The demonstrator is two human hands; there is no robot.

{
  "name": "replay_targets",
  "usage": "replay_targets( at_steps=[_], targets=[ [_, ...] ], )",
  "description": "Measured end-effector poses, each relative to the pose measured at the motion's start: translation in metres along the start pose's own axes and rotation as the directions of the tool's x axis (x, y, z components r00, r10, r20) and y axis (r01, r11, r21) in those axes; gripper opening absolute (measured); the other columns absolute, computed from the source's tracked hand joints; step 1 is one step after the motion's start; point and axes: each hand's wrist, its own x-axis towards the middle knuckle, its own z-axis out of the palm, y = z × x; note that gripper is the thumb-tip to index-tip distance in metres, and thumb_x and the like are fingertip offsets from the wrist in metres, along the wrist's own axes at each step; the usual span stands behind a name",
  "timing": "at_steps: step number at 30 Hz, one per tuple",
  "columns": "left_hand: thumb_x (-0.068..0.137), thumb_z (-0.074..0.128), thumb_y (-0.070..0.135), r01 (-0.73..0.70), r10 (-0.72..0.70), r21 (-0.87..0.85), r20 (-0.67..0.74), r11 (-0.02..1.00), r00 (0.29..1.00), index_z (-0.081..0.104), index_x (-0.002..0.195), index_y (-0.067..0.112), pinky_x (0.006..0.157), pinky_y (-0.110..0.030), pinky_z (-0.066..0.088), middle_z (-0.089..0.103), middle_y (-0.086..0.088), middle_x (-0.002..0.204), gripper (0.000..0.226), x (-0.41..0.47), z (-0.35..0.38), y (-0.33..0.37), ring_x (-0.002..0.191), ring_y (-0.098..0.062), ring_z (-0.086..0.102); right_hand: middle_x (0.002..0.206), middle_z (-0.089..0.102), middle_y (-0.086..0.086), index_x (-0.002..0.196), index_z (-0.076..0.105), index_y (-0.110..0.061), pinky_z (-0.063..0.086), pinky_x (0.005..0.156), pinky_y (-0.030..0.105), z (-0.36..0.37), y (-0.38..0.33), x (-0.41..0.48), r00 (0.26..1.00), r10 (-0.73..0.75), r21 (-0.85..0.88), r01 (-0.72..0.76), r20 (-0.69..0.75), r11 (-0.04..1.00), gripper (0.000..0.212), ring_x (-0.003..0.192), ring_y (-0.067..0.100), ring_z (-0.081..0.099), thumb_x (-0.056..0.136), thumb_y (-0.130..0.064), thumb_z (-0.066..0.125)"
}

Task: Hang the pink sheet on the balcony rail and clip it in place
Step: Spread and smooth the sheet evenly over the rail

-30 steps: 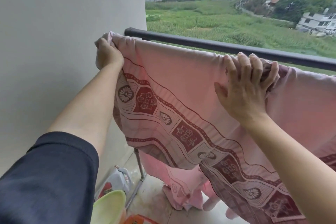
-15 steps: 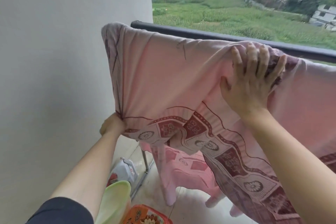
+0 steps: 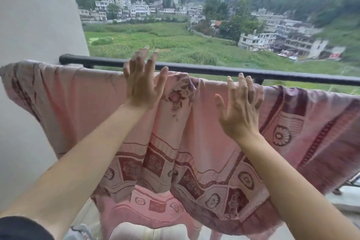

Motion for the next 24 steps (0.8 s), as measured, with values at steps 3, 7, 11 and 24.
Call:
replay_targets(
  at_steps=[3,7,11,24],
  targets=[
    [0.099,0.023,0.059,-0.153,0.185,-0.150,0.234,0.977,0.954,0.043,0.145,0.017,0.109,-0.051,0.031,0.050,-0.008,0.144,0.065,0.011,0.031,0.079,0.129,-0.027,0.047,0.162,0.017,0.015,0.153,0.029,-0.022,-0.001,0.121,0.053,-0.028,0.088,-0.010,0.972,0.231,-0.083,-0.227,0.043,0.970,0.063,0.151,0.031,0.007,0.101,-0.057,0.028],
    [0.095,0.012,0.070,-0.259,0.294,-0.139,0.495,0.956,0.818,0.032,0.150,0.032,0.102,-0.048,0.031,0.056,-0.002,0.139,0.070,-0.005,0.063,0.167,0.122,-0.026,0.053,0.162,0.011,0.018,0.155,0.022,-0.025,0.002,0.120,0.054,-0.062,0.183,-0.028,0.866,0.495,-0.094,-0.488,0.072,0.868,0.067,0.151,0.033,0.003,0.099,-0.062,0.026],
    [0.097,0.042,0.057,-0.293,0.309,-0.114,0.502,0.949,0.808,0.042,0.145,0.031,0.103,-0.051,0.031,0.053,0.000,0.141,0.056,-0.010,0.088,0.231,0.126,-0.026,0.051,0.159,0.022,0.023,0.155,0.022,-0.009,0.013,0.121,0.048,-0.090,0.261,-0.041,0.635,0.764,0.138,-0.771,0.109,0.621,0.078,0.148,0.037,0.018,0.098,-0.061,0.033],
    [0.100,0.053,0.024,-0.027,0.091,-0.298,0.202,0.954,0.975,0.072,0.098,0.011,0.073,-0.034,0.049,0.074,-0.008,0.092,0.023,-0.012,0.139,0.451,0.084,-0.028,0.068,0.083,0.070,0.001,0.096,0.067,-0.016,0.056,0.065,0.028,-0.165,0.442,-0.034,0.701,0.533,0.821,-0.571,0.475,0.020,0.019,0.068,0.015,0.066,0.103,-0.022,0.051]
  ],
)
